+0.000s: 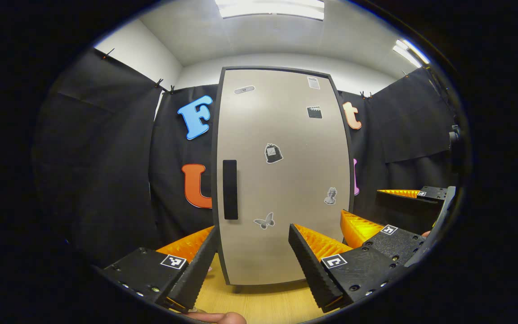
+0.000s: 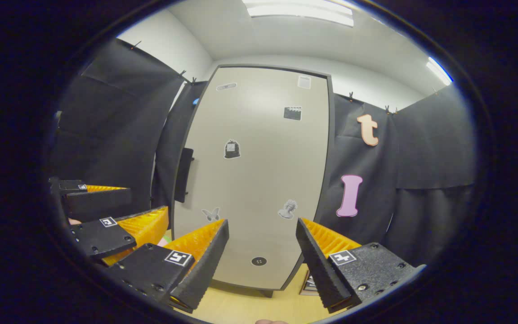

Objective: Open the cabinet door with the right hand, grasp the bottle in the cabinet with the left hand and place it on the coaster, then close the cabinet door with the right hand.

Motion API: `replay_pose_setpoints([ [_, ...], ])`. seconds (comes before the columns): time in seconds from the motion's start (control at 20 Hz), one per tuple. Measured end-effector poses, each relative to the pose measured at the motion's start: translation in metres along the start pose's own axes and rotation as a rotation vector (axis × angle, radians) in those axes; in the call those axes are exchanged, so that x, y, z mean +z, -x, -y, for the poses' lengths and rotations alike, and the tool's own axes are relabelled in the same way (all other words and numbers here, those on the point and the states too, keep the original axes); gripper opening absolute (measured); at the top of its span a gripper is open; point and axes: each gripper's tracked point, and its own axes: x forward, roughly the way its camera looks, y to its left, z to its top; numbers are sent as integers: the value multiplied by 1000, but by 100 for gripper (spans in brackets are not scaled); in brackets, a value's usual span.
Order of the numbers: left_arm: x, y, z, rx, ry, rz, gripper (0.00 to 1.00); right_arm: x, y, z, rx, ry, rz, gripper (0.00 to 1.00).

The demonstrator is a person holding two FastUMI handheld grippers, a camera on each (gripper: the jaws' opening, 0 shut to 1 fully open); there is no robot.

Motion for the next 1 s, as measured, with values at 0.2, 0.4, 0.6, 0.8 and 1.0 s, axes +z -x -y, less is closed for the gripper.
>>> replay_pose_setpoints([
  [0.2, -6, 3, 5, -21, 11, -13, 92, -19, 0, -6, 46, -89, -65, 96],
  [0.4, -3, 7, 7, -38, 33, 4, 93, -26, -1, 13, -32, -73, -74, 99],
  [0.6, -1, 7, 6, -20, 31, 17, 94, -22, 1, 15, -38, -62, -51, 99],
  [0.8, -11, 7, 4, -11, 36, -7, 94, -29, 2, 14, -29, -57, -66, 99],
  [1.0, -15, 6, -2, 14, 62, -23, 94, -35, 4, 19, -37, -50, -86, 99],
])
